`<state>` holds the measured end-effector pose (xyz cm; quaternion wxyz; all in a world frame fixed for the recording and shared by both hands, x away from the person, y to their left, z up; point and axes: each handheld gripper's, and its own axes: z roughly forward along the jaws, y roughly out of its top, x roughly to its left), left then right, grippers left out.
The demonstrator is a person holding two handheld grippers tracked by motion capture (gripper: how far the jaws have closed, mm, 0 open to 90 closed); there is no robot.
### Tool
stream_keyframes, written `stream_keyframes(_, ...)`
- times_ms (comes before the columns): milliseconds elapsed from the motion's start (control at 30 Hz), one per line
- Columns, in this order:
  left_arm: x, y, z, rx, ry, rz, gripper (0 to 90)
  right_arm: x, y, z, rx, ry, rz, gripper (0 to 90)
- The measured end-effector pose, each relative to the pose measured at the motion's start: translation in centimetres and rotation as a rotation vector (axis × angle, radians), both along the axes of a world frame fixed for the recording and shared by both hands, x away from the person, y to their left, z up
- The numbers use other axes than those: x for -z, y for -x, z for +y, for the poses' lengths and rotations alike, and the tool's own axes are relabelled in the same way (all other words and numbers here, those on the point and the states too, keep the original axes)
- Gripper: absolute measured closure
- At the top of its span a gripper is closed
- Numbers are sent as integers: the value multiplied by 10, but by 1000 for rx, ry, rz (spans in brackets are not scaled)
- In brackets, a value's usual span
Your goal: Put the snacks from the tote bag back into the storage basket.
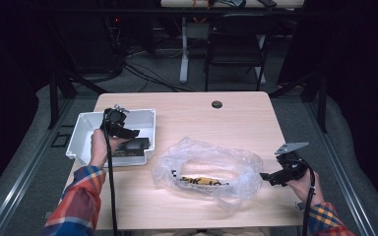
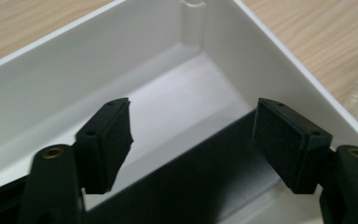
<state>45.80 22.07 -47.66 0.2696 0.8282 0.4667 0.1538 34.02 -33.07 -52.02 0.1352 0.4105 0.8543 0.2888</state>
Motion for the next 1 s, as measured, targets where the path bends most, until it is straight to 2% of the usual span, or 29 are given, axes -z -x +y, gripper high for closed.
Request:
stream_keyframes(133,-12,17,-2,15,-5,-26,234,0,0,0,0,2,-1,27)
stream_keyframes(167,-15,22,-3,17,-22,-36,232,-1,0,0,-5,8,2,27)
stream_keyframes(233,-21,31,-4,38,-11,-36,212,-1,0,0,-5,9,2,27)
stream_keyframes(300,-26,41,-6,43,-18,-51,203,-1,0,0,-5,11,0,27)
stream_keyframes(467,-34,67,-10,93,-16,-60,175,-1,1,1,2,5,-5,27)
stream_keyframes(733,-35,104,-14,123,-12,-77,155,-2,1,1,-1,5,-6,27)
stream_keyframes(1000,-21,143,-15,144,6,-58,153,-1,1,2,-2,10,-5,28)
